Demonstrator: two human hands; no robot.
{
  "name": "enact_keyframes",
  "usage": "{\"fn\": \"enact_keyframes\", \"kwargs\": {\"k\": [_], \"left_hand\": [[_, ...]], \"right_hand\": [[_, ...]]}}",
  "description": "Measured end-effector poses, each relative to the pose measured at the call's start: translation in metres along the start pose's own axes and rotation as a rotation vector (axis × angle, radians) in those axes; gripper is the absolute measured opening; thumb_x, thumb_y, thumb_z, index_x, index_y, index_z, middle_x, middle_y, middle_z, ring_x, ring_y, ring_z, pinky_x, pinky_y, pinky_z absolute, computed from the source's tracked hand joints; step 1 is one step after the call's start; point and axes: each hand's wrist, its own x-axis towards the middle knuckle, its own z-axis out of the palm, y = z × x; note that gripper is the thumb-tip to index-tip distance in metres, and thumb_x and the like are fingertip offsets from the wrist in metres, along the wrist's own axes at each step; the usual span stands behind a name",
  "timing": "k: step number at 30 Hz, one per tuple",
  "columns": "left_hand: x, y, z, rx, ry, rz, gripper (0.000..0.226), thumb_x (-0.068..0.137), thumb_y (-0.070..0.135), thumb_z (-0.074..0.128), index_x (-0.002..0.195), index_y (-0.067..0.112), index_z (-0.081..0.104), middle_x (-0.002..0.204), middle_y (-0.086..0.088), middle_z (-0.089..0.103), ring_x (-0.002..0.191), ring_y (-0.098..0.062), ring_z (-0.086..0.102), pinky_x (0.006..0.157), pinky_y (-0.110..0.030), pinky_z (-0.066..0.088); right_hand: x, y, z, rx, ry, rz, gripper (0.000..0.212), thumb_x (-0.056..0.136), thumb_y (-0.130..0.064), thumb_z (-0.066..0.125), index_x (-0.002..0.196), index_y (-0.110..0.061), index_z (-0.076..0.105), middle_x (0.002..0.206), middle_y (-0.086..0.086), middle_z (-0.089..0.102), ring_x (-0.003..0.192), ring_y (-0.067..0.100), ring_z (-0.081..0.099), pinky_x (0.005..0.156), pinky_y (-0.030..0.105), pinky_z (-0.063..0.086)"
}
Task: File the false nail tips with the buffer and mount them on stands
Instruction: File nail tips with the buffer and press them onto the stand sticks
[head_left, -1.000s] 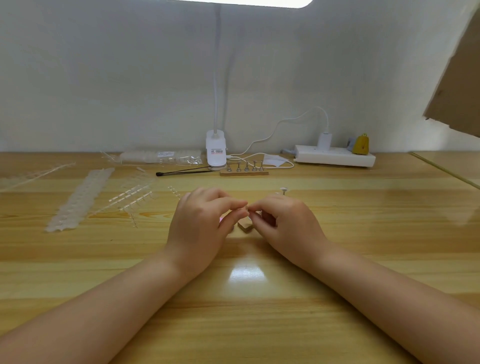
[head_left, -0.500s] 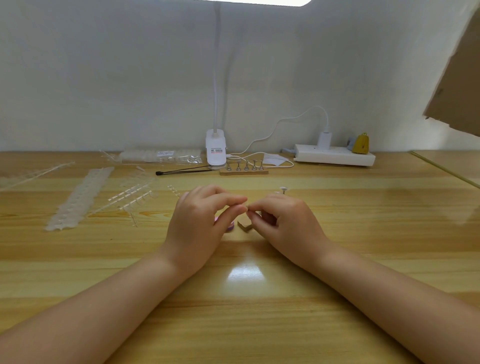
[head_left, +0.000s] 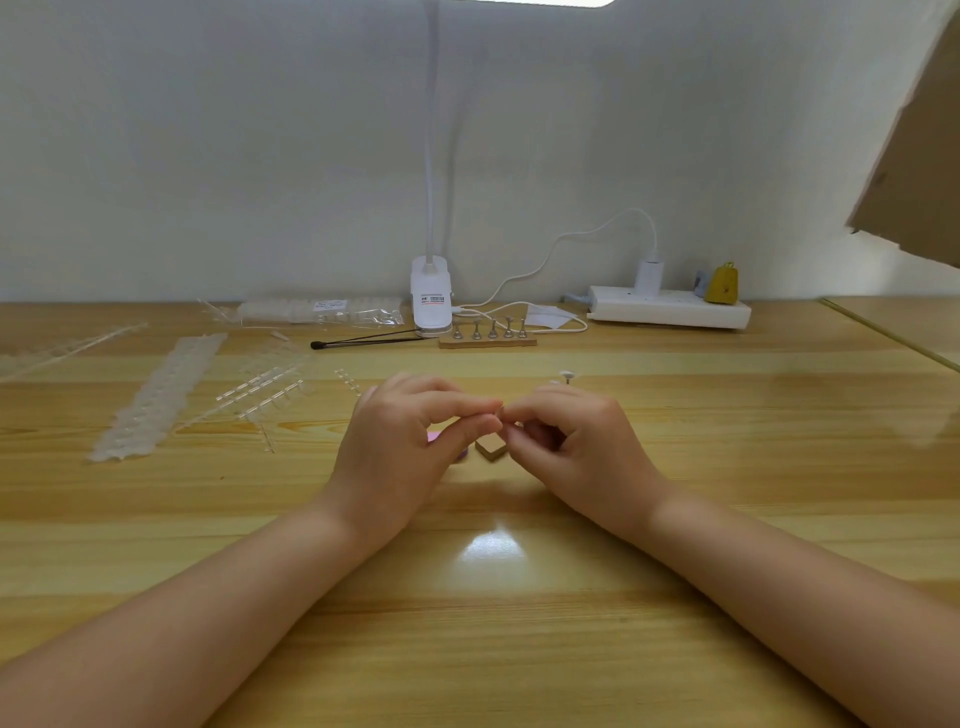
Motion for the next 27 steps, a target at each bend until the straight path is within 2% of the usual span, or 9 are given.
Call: {"fn": "enact_keyframes", "kwargs": {"k": [3,7,10,12,17,22,24,25,27], "left_hand": [[0.000,0.001,0.000,0.005,-0.005,-0.006,0.026,0.078,0.039,0.063,0.098,0.027,0.075,0.088,0.009,0.069,0.092,-0.022,0.058,0.083,-0.054,0.047],[0.001,0.000,0.000,0.052,0.035,0.014,0.023,0.089,0.036,0.060,0.105,0.024,0.072,0.094,0.011,0.069,0.094,-0.017,0.063,0.087,-0.051,0.045],[0.000,-0.001,-0.001,0.083,0.070,-0.003,0.029,0.092,0.032,0.050,0.108,0.019,0.071,0.097,0.010,0.069,0.097,-0.012,0.062,0.087,-0.049,0.046],[-0.001,0.000,-0.001,0.108,0.064,-0.023,0.031,0.093,0.032,0.048,0.108,0.017,0.071,0.096,0.009,0.069,0.097,-0.012,0.061,0.087,-0.049,0.045],[-0.001,0.002,0.000,0.125,0.043,-0.042,0.033,0.094,0.032,0.045,0.107,0.017,0.071,0.094,0.012,0.066,0.097,-0.014,0.061,0.088,-0.048,0.045],[-0.001,0.000,0.000,0.151,0.043,-0.052,0.026,0.098,0.027,0.048,0.106,0.019,0.071,0.094,0.015,0.065,0.099,-0.012,0.060,0.089,-0.048,0.044],[-0.001,-0.002,0.001,0.180,0.037,-0.067,0.022,0.099,0.023,0.050,0.105,0.021,0.071,0.096,0.016,0.066,0.099,-0.012,0.059,0.090,-0.047,0.044],[-0.001,-0.002,0.001,0.205,0.027,-0.077,0.020,0.098,0.022,0.052,0.104,0.021,0.071,0.097,0.015,0.067,0.099,-0.013,0.059,0.090,-0.047,0.043],[-0.001,-0.003,0.002,0.268,-0.002,-0.084,0.017,0.096,0.021,0.055,0.102,0.023,0.071,0.097,0.012,0.068,0.096,-0.015,0.059,0.090,-0.044,0.042]], "right_hand": [[0.000,0.002,0.000,0.010,-0.005,-0.003,0.006,0.080,0.001,0.071,0.079,-0.005,0.071,0.057,0.007,0.052,0.057,0.010,0.042,0.059,0.019,0.034],[0.001,0.005,0.003,0.038,0.024,0.085,0.007,0.082,-0.005,0.074,0.085,-0.012,0.075,0.057,0.005,0.056,0.055,0.008,0.044,0.060,0.018,0.035],[0.000,0.008,0.004,0.019,0.008,0.171,0.008,0.083,-0.012,0.074,0.088,-0.017,0.077,0.058,0.002,0.061,0.057,0.011,0.049,0.060,0.024,0.039],[0.001,0.010,0.004,-0.014,-0.032,0.235,0.009,0.084,-0.016,0.073,0.090,-0.021,0.078,0.058,-0.005,0.061,0.057,0.011,0.051,0.059,0.028,0.041],[0.002,0.012,0.006,-0.113,-0.142,0.407,0.012,0.087,-0.029,0.068,0.093,-0.026,0.078,0.054,-0.022,0.052,0.057,-0.002,0.050,0.057,0.020,0.033],[0.003,0.006,0.001,-0.216,-0.215,0.439,0.018,0.090,-0.036,0.062,0.094,-0.027,0.077,0.073,-0.011,0.069,0.070,0.008,0.058,0.065,0.030,0.047],[0.003,0.003,-0.003,-0.259,-0.200,0.417,0.018,0.088,-0.034,0.062,0.085,-0.026,0.077,0.067,-0.009,0.066,0.064,0.010,0.057,0.059,0.029,0.047],[0.004,0.002,-0.007,-0.287,-0.175,0.403,0.020,0.086,-0.033,0.061,0.074,-0.024,0.074,0.060,-0.007,0.063,0.059,0.012,0.055,0.054,0.029,0.044],[0.008,0.007,-0.018,-0.414,-0.136,0.399,0.030,0.082,-0.033,0.057,0.055,-0.018,0.060,0.050,-0.004,0.054,0.051,0.016,0.050,0.046,0.027,0.034]]}}
